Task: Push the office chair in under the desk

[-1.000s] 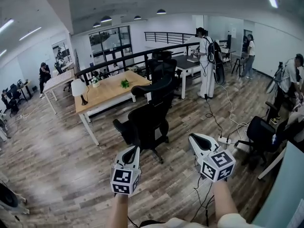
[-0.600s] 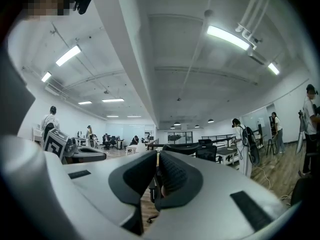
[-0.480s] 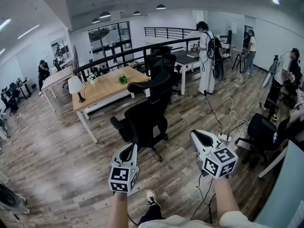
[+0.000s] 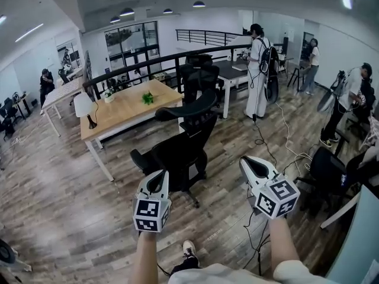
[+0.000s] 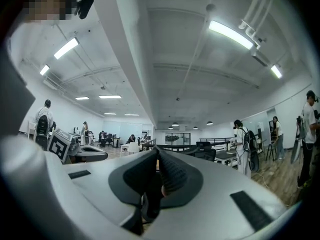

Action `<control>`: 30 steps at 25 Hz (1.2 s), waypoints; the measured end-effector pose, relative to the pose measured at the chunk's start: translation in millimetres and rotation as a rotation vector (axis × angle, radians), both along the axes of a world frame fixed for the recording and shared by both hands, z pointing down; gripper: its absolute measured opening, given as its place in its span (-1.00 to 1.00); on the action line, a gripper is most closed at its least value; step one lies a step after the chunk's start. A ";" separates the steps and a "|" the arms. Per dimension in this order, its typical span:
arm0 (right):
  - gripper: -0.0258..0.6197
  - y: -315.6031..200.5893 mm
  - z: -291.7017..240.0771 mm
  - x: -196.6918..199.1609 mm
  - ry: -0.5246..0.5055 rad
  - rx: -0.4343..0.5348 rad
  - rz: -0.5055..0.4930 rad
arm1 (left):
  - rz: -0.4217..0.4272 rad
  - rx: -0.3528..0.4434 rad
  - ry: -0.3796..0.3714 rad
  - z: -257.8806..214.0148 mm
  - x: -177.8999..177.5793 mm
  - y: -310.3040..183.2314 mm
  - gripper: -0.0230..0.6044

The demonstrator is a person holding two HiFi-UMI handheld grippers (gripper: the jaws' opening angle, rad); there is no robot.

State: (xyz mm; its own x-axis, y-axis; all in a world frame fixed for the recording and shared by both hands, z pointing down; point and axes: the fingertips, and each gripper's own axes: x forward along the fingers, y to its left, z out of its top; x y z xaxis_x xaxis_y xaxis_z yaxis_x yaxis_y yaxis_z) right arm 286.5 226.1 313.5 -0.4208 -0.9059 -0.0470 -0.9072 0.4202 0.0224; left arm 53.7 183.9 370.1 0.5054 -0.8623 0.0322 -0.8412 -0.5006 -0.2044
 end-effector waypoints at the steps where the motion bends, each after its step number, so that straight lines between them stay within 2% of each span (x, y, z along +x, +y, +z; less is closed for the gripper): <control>1: -0.81 -11.5 0.5 -1.4 0.008 -0.002 0.001 | 0.000 -0.009 0.001 3.0 -1.4 -12.8 -0.84; 11: -0.81 -110.0 12.7 -17.5 0.063 -0.050 0.012 | 0.005 -0.052 -0.011 20.8 -18.2 -106.5 -0.82; 17: -0.79 -163.2 20.4 -33.3 0.165 -0.060 0.010 | -0.008 -0.065 0.005 28.5 -35.0 -156.4 -0.77; 22: -0.79 -205.4 29.2 -47.0 0.299 -0.050 0.027 | 0.045 -0.083 -0.006 43.2 -37.4 -192.0 -0.49; 25: -0.79 -226.9 32.9 -54.8 0.312 -0.052 0.015 | 0.086 -0.108 -0.057 58.7 -34.2 -211.3 -0.26; 30: -0.79 -257.7 41.2 -63.1 0.331 -0.069 -0.003 | 0.165 -0.232 -0.217 100.3 -28.6 -242.6 -0.19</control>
State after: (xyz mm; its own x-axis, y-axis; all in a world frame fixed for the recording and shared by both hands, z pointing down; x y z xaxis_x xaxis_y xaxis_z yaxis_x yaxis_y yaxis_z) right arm 223.4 -31.6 354.7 -0.4060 -0.9009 0.1536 -0.8541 0.4338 0.2870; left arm 25.1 -58.8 470.3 0.5971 -0.7269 0.3393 -0.6948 -0.6800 -0.2343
